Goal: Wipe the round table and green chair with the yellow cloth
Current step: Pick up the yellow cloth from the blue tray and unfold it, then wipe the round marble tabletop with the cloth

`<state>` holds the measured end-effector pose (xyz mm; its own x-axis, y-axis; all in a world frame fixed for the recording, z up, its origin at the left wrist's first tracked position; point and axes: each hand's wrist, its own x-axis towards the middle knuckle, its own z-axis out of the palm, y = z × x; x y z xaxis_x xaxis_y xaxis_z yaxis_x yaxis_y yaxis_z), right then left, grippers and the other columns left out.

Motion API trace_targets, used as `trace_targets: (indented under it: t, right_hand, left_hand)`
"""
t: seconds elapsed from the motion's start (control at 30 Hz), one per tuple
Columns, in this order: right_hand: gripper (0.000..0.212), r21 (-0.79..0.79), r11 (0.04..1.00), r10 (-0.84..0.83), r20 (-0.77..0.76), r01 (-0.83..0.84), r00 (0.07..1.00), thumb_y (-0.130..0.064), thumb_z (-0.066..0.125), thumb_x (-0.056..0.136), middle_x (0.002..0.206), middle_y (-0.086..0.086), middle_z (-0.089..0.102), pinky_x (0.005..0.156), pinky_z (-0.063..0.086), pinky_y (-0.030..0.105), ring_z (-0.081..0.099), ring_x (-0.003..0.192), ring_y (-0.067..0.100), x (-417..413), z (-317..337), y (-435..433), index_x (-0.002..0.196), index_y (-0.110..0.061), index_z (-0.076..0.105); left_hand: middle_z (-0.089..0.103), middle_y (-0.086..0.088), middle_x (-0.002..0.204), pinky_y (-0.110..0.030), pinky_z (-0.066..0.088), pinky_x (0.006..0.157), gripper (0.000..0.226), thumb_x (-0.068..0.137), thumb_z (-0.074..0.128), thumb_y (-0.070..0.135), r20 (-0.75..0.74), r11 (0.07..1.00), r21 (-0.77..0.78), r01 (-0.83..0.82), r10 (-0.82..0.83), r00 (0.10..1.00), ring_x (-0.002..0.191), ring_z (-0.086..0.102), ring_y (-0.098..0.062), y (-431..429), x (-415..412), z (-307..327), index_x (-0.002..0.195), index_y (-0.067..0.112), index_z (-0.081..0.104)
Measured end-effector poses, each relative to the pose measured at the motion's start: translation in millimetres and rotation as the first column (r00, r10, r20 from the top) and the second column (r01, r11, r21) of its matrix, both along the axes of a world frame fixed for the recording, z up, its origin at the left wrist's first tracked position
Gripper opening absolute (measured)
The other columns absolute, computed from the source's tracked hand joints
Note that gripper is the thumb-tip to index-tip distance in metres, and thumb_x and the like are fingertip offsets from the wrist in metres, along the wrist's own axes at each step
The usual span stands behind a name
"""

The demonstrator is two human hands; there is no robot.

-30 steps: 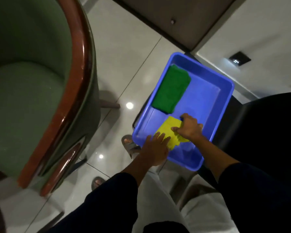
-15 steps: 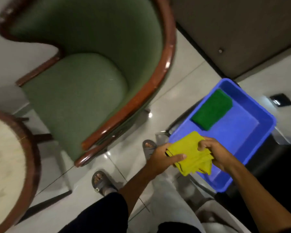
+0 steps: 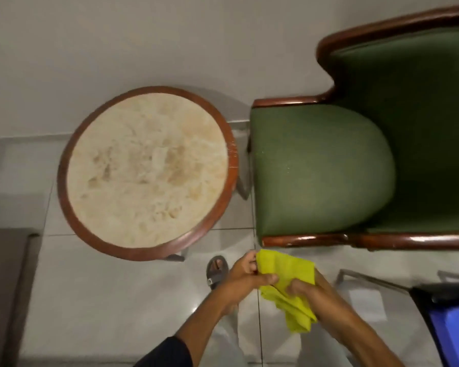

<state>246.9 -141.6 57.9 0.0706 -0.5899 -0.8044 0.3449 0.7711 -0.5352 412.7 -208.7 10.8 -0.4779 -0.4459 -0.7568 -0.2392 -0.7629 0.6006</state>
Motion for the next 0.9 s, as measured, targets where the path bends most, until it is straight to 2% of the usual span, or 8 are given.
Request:
trace_targets:
  t: [0.07, 0.17, 0.27, 0.33, 0.37, 0.47, 0.57, 0.9]
  right_hand:
    - [0.065, -0.002, 1.0, -0.002, -0.213, 0.002, 0.977, -0.012, 0.054, 0.065, 0.122, 0.018, 0.066, 0.068, 0.061, 0.048, 0.066, 0.104, 0.037, 35.8, -11.6, -43.5, 0.128, -0.023, 0.049]
    - [0.065, -0.085, 0.99, 0.035, -0.614, -0.11, 0.789, -0.009, 0.056, 0.085, 0.136, 0.01, 0.054, 0.094, 0.05, 0.045, 0.057, 0.11, 0.031, 58.1, -35.3, -110.7, 0.14, -0.036, 0.032]
    - [0.079, -0.18, 0.878, -0.027, -0.944, -0.443, 0.329, -0.008, 0.065, 0.084, 0.154, 0.014, 0.038, 0.111, 0.038, 0.05, 0.04, 0.138, 0.035, 72.1, -74.3, -179.7, 0.151, -0.018, 0.023]
    - [0.084, 0.056, 0.718, 0.1, -0.995, -0.694, 0.023, -0.031, 0.064, 0.086, 0.161, 0.021, 0.019, 0.12, 0.02, 0.057, 0.017, 0.149, 0.039, 91.4, -114.3, -212.5, 0.153, -0.011, 0.017]
    - [0.085, 0.156, 0.637, 0.189, -0.981, -0.755, -0.043, -0.049, 0.054, 0.09, 0.163, 0.021, 0.008, 0.121, 0.01, 0.057, 0.004, 0.151, 0.038, 101.8, -134.2, -221.2, 0.154, -0.012, 0.011]
    - [0.092, 0.152, 0.646, 0.198, -0.98, -0.748, -0.028, -0.073, 0.023, 0.089, 0.164, 0.016, -0.005, 0.121, -0.005, 0.055, -0.01, 0.151, 0.031, 119.1, -182.3, -229.2, 0.155, -0.012, 0.003]
    - [0.088, 0.005, 0.781, 0.019, -1.0, -0.625, 0.015, -0.066, 0.03, 0.093, 0.163, 0.018, 0.009, 0.123, 0.008, 0.053, 0.003, 0.152, 0.03, 117.9, -197.8, -242.8, 0.153, -0.005, 0.012]
    - [0.084, 0.088, 0.725, 0.062, -0.996, -0.683, -0.062, -0.061, 0.03, 0.094, 0.163, 0.02, 0.012, 0.122, 0.016, 0.051, 0.008, 0.151, 0.033, 69.0, -195.9, -412.7, 0.153, -0.002, 0.013]
  left_hand:
    - [0.07, -0.011, 0.111, -0.03, 0.058, 0.086, 0.052, 0.073, 0.081, 0.004, 0.073, 0.989, -0.147, 0.008, 0.003, 0.997, 0.099, 0.068, -0.015, -43.3, 35.5, -5.7, 0.119, 0.008, 0.058]
    - [0.066, 0.01, 0.102, -0.013, 0.051, 0.074, 0.037, 0.082, 0.075, 0.016, 0.316, 0.907, -0.419, 0.045, 0.099, 0.943, 0.095, 0.065, -0.007, -112.6, 73.0, -21.0, 0.116, 0.021, 0.06]
    - [0.069, 0.001, 0.109, -0.037, 0.047, 0.092, 0.024, 0.088, 0.06, 0.012, 0.604, 0.61, -0.716, 0.341, 0.294, 0.741, 0.107, 0.062, -0.024, -174.6, 105.7, -59.8, 0.112, 0.018, 0.064]
    - [0.063, -0.01, 0.127, -0.049, 0.041, 0.1, 0.03, 0.091, 0.053, 0.017, 0.715, 0.425, -0.696, 0.579, 0.342, 0.609, 0.12, 0.055, -0.032, -214.8, 123.0, -94.8, 0.12, 0.015, 0.06]
    - [0.055, -0.013, 0.138, -0.054, 0.037, 0.105, 0.034, 0.094, 0.048, 0.023, 0.771, 0.384, -0.637, 0.668, 0.332, 0.544, 0.131, 0.048, -0.033, -232.6, 130.2, -111.7, 0.127, 0.016, 0.055]
    - [0.024, -0.013, 0.161, -0.059, 0.016, 0.117, 0.052, 0.102, 0.029, 0.042, 0.864, 0.369, -0.5, 0.783, 0.269, 0.426, 0.15, 0.019, -0.031, -265.4, 144.8, -152.7, 0.15, 0.024, 0.028]
    - [0.014, -0.009, 0.164, -0.058, 0.009, 0.119, 0.059, 0.1, 0.019, 0.053, 0.853, 0.345, -0.514, 0.786, 0.303, 0.425, 0.152, 0.011, -0.027, -267.7, 153.1, -172.8, 0.154, 0.031, 0.011]
    - [0.014, -0.005, 0.165, -0.056, 0.011, 0.119, 0.061, 0.097, 0.026, 0.053, 0.856, 0.358, -0.506, 0.785, 0.323, 0.404, 0.152, 0.011, -0.023, -269.4, 154.5, -173.5, 0.154, 0.032, 0.017]
